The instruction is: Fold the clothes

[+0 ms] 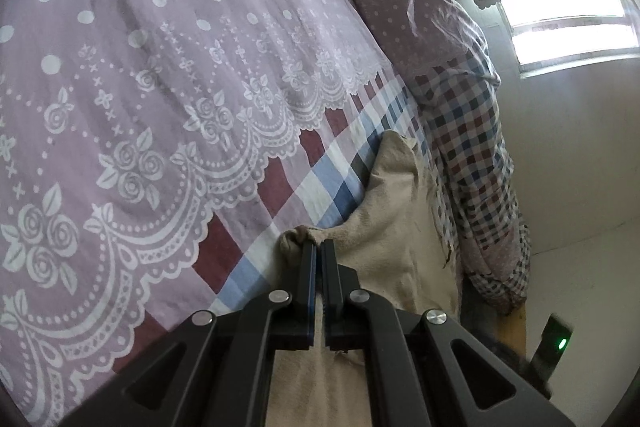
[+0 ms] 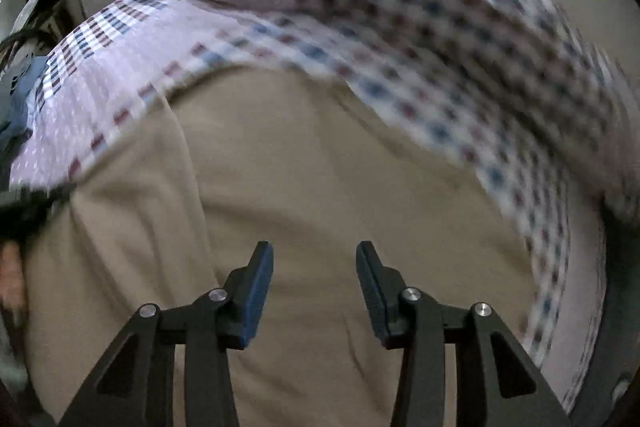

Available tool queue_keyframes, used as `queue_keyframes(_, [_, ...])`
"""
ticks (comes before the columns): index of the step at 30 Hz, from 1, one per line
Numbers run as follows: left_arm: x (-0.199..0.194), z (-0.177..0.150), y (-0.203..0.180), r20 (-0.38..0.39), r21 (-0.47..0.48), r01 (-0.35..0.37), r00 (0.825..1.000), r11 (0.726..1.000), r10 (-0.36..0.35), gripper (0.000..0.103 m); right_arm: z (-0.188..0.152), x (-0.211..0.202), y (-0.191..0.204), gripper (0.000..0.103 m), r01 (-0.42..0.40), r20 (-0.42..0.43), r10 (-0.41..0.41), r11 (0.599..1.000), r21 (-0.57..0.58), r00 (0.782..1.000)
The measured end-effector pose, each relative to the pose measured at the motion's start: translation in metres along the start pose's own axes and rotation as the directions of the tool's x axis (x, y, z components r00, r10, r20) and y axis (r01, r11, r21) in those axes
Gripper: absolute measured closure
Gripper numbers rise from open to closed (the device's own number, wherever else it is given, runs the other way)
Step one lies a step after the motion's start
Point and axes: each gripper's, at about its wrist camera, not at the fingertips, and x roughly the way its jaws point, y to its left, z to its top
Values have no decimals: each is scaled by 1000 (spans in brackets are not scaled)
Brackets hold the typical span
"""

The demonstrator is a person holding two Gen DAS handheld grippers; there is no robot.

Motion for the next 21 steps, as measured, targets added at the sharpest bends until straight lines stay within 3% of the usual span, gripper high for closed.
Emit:
queue_keyframes(4, [0,-2,-2,12,16,-16,1000,1000,16,102,-30,8,-12,64,-100,-38,100,995,16,994])
queue_keyframes(7, [0,-3,-3,17,21,-30,999,999,29,102,-25,17,6,66,-236,-39,235,972,-19,971])
queue_keyframes(10, [1,-4,-4,21,28,-38,999,999,38,102,-15,29,31,69,-308,-80,301,948,-81,950])
queue_keyframes(13, [1,-4,-4,23,33,-42,999,999,42,102,-11,43,51,75,-298,-138,278,942,-156,951])
queue_keyframes(15, [1,-4,-4,24,32,-42,999,999,41,102,-12,45,56,103,-252,-168,221,947,-198,961])
queue_keyframes(17, [1,-4,-3,25,31,-40,999,999,40,102,-11,43,62,103,-208,-175,167,946,-248,970])
queue_keyframes(21, [1,-4,-3,25,30,-38,999,999,38,102,13,14,51,103,-98,-64,84,962,-255,994])
